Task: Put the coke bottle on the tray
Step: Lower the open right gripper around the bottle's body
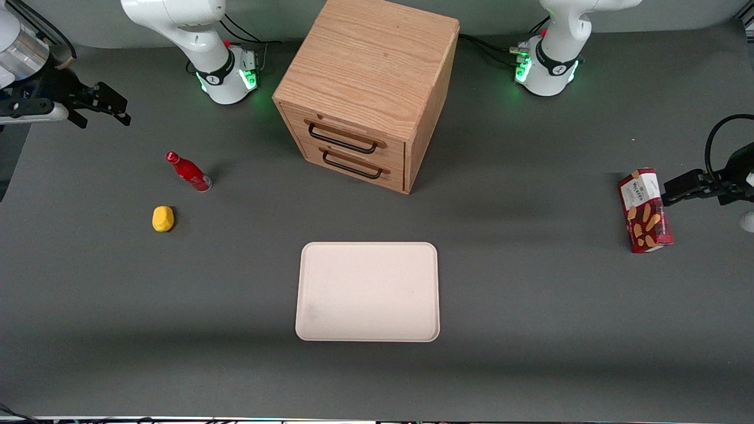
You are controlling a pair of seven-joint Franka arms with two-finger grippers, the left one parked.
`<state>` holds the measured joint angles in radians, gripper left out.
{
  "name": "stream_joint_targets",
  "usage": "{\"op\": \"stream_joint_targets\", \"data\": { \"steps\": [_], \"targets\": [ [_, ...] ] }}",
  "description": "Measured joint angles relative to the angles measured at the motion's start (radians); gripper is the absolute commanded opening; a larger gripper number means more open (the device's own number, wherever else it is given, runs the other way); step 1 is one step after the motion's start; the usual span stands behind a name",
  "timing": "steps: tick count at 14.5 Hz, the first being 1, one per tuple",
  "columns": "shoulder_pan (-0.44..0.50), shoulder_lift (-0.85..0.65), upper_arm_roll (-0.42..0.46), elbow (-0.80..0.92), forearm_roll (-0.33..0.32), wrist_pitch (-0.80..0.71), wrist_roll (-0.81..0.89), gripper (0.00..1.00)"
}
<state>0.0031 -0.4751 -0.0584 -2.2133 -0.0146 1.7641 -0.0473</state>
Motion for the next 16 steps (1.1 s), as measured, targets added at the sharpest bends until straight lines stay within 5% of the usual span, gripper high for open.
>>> {"op": "stream_joint_targets", "data": {
  "steps": [10,16],
  "targets": [
    [0.001,0.093,-0.022,-0.286,0.000,0.394,0.000,1.00],
    [0.005,0.114,-0.022,-0.406,0.000,0.509,0.000,1.00]
  ]
}}
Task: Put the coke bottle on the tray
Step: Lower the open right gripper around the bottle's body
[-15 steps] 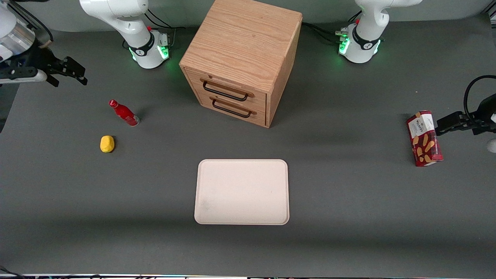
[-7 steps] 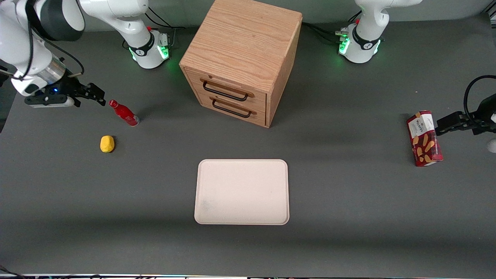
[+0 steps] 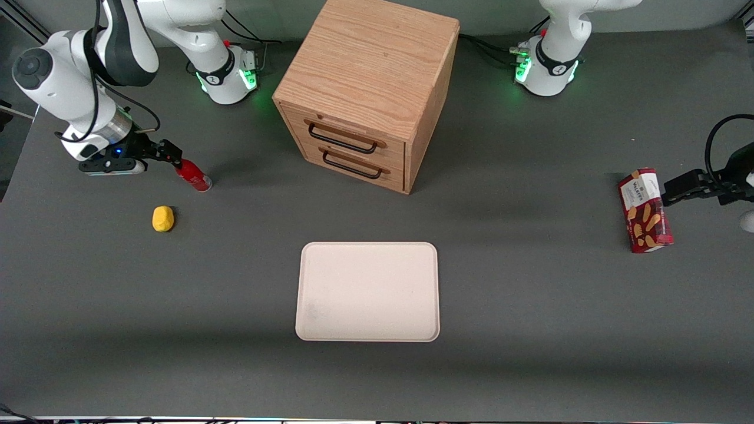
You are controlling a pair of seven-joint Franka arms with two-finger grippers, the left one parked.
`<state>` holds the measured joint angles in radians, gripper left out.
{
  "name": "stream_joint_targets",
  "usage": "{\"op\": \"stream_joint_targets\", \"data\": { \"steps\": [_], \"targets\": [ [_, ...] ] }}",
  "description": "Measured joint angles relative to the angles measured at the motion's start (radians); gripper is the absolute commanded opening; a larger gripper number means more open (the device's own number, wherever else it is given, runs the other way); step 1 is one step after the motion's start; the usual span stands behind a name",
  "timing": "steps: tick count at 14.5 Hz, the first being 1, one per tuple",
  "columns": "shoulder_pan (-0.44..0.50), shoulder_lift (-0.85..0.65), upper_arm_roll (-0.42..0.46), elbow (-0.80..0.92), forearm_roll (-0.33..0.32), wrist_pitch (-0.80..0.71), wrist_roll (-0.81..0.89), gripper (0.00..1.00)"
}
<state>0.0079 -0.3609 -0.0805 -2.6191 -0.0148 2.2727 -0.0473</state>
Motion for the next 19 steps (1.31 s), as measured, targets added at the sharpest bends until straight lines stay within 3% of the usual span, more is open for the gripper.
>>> {"op": "stream_joint_targets", "data": {
  "steps": [17,18,19],
  "targets": [
    [0.000,0.009,-0.037,-0.121,-0.011,0.046,-0.001,1.00],
    [0.000,0.009,-0.037,-0.121,-0.011,0.046,-0.001,0.98],
    [0.000,0.009,-0.037,-0.121,-0.011,0.046,-0.001,0.87]
  ]
}}
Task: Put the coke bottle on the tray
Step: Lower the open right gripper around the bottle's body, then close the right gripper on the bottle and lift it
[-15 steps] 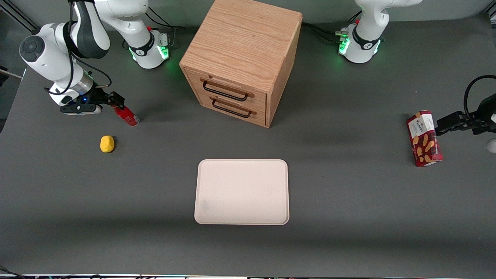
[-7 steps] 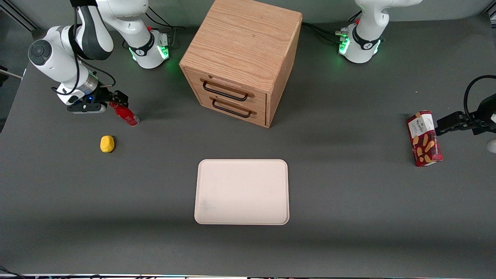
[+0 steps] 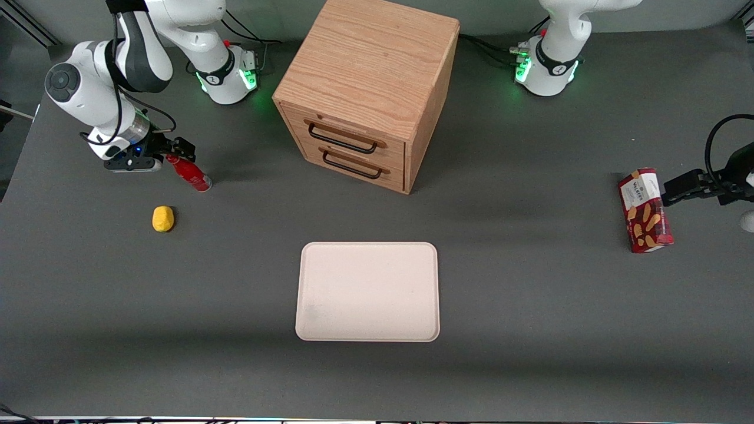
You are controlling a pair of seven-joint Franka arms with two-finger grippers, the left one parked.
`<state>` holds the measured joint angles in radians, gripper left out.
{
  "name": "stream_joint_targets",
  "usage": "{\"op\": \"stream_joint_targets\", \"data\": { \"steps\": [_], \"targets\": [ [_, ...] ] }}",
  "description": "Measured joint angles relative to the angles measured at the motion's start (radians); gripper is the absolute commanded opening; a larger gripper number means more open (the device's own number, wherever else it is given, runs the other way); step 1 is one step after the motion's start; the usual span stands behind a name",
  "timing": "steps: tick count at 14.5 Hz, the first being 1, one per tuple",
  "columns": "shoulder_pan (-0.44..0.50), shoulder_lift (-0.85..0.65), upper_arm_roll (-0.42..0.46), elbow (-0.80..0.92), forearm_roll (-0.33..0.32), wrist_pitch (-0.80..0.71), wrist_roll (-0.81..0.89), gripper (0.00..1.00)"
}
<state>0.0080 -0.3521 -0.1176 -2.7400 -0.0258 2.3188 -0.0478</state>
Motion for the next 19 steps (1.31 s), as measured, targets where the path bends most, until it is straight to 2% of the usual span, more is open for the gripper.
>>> {"op": "stream_joint_targets", "data": {
  "steps": [5,7,8,9,16,19],
  "targets": [
    [0.000,0.000,0.000,0.000,-0.023,0.001,0.000,0.43],
    [0.000,0.000,0.000,0.001,-0.026,0.001,0.000,0.22],
    [0.000,0.000,-0.001,0.001,-0.030,0.001,0.000,0.07],
    [0.000,0.000,-0.001,0.002,-0.031,0.001,0.000,0.00],
    [0.001,0.000,-0.001,0.011,-0.052,-0.003,0.000,0.00],
    [0.001,0.000,-0.001,0.071,-0.054,-0.061,0.000,0.00]
  ]
}}
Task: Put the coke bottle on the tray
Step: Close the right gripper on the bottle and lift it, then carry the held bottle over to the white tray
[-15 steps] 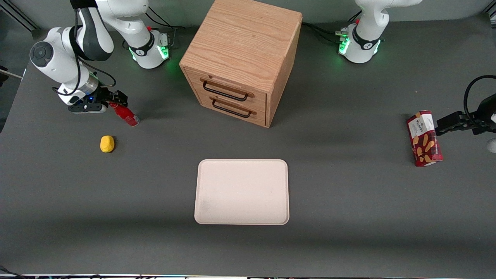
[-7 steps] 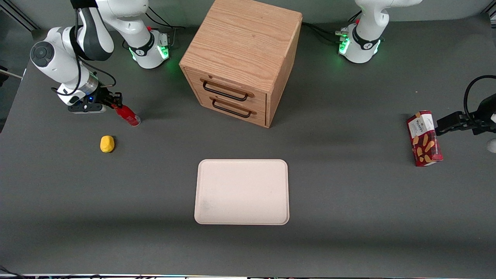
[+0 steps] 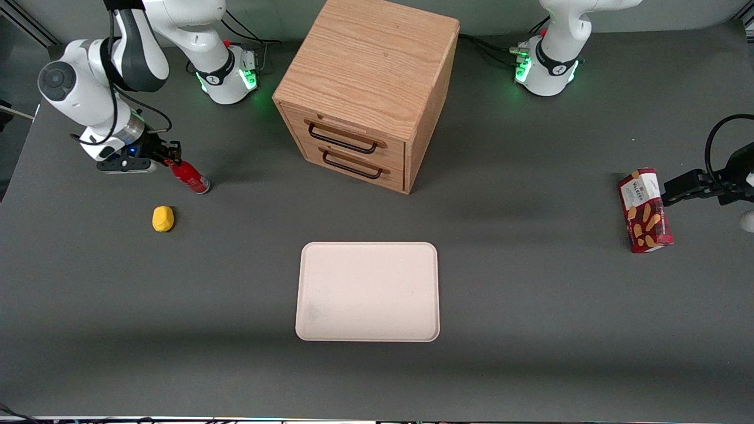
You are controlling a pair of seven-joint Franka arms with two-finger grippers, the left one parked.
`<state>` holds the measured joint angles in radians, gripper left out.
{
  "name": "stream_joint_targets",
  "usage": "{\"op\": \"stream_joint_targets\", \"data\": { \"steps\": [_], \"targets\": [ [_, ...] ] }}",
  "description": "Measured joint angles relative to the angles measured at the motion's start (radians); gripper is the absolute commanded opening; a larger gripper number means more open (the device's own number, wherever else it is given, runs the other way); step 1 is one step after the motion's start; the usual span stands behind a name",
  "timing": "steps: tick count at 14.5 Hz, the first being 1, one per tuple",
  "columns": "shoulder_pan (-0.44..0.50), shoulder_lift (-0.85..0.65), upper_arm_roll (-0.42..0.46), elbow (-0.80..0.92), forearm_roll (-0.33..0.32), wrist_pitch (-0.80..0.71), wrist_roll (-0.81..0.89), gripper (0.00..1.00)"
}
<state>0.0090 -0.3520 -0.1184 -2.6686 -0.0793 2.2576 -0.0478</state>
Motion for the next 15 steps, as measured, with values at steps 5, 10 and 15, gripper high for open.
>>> {"op": "stream_joint_targets", "data": {
  "steps": [5,10,15],
  "targets": [
    [0.000,0.000,0.000,0.201,-0.002,-0.193,-0.004,0.00],
    [0.013,0.027,0.000,0.465,-0.002,-0.458,-0.017,0.00],
    [0.027,0.109,0.001,0.725,-0.001,-0.658,-0.029,0.00]
  ]
}}
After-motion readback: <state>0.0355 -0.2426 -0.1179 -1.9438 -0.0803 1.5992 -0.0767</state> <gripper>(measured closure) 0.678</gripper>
